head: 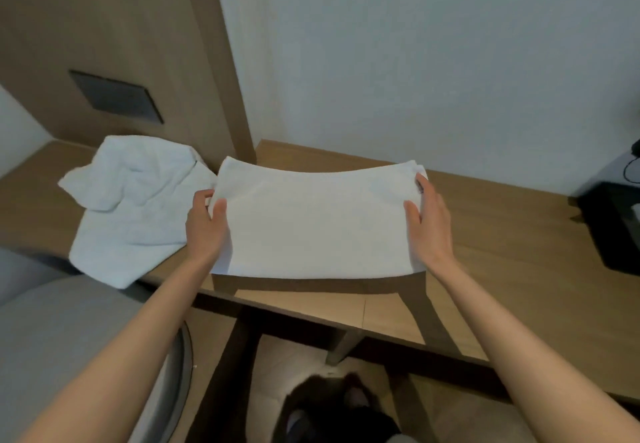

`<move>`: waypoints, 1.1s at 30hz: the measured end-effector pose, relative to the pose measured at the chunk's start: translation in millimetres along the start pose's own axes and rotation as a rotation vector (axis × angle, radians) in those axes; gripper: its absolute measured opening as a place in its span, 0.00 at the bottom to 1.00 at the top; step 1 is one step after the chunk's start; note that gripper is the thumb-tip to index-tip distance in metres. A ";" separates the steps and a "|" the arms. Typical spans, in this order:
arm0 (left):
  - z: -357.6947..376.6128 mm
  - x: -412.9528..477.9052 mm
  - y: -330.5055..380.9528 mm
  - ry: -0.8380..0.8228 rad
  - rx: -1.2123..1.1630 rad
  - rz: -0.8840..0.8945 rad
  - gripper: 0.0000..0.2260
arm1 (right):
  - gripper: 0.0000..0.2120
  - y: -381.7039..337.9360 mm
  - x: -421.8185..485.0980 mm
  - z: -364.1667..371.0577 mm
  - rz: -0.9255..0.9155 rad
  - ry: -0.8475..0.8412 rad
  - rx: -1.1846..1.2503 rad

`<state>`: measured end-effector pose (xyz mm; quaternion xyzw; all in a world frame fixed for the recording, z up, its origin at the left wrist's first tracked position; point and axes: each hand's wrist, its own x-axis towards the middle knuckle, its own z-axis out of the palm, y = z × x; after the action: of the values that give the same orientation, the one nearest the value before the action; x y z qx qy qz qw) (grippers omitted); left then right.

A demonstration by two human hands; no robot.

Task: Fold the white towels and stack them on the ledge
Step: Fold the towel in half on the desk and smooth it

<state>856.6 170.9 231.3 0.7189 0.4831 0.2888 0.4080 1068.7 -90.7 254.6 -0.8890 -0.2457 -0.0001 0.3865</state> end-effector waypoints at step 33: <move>-254.1 -363.3 -171.6 1.003 -0.112 -0.700 0.11 | 0.20 -182.0 -224.3 171.3 -0.811 -0.918 0.242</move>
<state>439.1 -54.6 202.3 0.2715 0.8078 0.4657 0.2385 759.5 34.7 216.8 -0.5843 -0.7030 0.2630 0.3087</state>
